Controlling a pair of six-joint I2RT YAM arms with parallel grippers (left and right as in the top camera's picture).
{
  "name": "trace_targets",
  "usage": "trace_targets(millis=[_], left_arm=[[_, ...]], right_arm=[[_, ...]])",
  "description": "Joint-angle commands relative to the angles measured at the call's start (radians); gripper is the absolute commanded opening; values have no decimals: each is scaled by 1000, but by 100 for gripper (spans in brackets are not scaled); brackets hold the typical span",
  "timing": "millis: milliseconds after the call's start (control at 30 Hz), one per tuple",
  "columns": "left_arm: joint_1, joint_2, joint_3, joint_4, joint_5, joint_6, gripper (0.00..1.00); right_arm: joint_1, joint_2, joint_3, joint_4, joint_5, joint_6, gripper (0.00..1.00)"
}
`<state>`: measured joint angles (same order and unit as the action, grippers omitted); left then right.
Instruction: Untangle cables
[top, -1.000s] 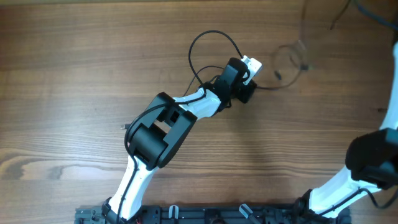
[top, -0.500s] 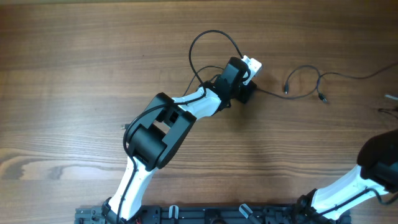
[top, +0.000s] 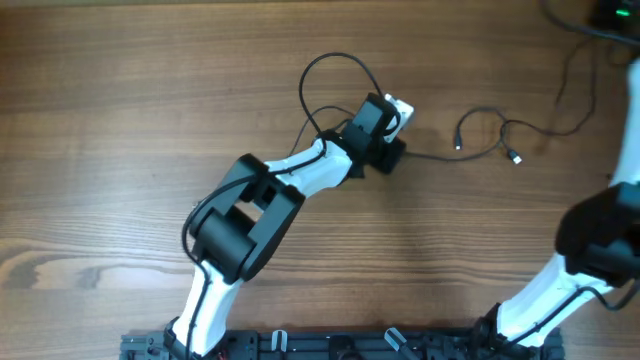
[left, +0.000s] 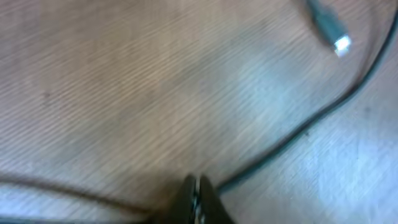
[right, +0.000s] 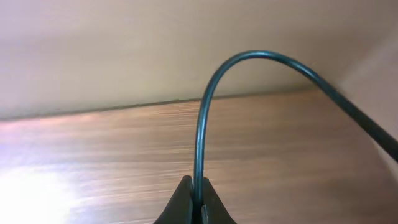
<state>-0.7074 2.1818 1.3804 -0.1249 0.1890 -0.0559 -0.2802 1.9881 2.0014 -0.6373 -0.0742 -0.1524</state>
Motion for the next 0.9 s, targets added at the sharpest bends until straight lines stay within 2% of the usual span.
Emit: trace_targets(millis=[0,33,133,200,233,267,300,333,367,533,567,633,667,733,800,867], left_arm=[[34,-45,-53,-157,-26,-13,4],[50,-57,-53,-216,-47,-13,4],[114,-73,-53,-411,-98,-13,4],[182,-73,-53,-572,-121,-13,4],[209,-74,-53,-626,-121,-13,4],[236,-75,-53,-675,-121,-12,4],[264,-78,-53,-715,-120,-12,4],[294,-85,-53,-745,-119,-12,4],[312,-99,-53,-753,-119,-12,4],[339,-255,-53,-707,-46,-1,4],[337,-291,-53,-686,-34,-1,4],[330,-370,-53,-629,6,-2,4],[327,-398,-53,-605,34,-2,18],[320,-429,-53,-572,73,-2,60],[312,-432,-53,-558,84,-2,75],[308,-431,-53,-563,84,-2,100]], right_arm=[[155,2,1,-39,247,-76,5],[187,7,1,-72,269,-64,4],[238,27,-3,-192,221,117,5],[235,36,-24,-269,95,229,11],[235,40,-38,-285,54,240,17],[235,40,-55,-298,24,241,29],[234,40,-79,-303,12,247,53],[234,40,-101,-311,12,272,93],[234,40,-119,-322,11,308,100],[234,40,-156,-451,-90,385,100],[234,40,-161,-485,-93,439,100],[234,40,-188,-564,-80,641,100],[236,39,-215,-571,-84,697,99],[245,39,-279,-560,-122,789,100],[258,39,-367,-533,-175,857,100],[279,39,-483,-473,-230,969,100]])
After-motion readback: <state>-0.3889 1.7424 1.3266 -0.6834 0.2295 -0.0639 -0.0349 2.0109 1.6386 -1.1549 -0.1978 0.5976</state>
